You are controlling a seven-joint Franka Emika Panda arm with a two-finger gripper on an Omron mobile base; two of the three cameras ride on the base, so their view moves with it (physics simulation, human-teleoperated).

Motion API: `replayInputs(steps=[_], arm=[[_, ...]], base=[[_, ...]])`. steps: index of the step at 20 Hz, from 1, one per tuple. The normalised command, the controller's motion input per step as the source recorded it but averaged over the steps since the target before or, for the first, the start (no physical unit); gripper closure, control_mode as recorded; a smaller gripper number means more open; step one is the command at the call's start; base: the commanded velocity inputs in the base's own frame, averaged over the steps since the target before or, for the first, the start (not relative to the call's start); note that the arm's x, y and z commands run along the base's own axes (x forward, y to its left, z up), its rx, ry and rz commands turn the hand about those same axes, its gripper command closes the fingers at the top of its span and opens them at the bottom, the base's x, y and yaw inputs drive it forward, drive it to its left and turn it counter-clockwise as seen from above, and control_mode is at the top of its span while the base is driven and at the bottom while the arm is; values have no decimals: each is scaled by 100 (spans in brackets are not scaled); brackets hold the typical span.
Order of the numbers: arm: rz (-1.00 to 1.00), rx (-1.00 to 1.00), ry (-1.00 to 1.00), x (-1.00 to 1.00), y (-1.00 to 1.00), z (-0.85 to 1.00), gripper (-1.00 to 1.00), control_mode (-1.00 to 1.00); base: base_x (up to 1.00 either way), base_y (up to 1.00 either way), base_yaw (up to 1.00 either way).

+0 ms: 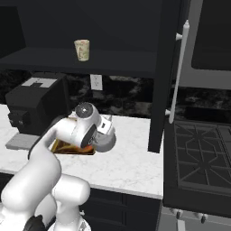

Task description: Pick the kettle from the counter and place it on the tray. Then pick the mug from the cabinet and place it on the tray. Then close the cabinet doors.

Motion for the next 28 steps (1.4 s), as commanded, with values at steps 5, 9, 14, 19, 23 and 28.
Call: replayInputs(steps=[5,9,14,19,23,28], arm=[[20,-19,5,14,71,54,100,-100],[12,-20,0,24,64,47,100,-100],[9,-12,-1,30,51,1,100,-100],[8,0,-1,40,30,-5,100,-100],[13,1,0,34,19,-4,100,-100],[10,0,0,18,21,-25,100,-100]], base=[[0,0,0],[0,0,0],[0,0,0],[0,0,0],[0,0,0],[0,0,0]])
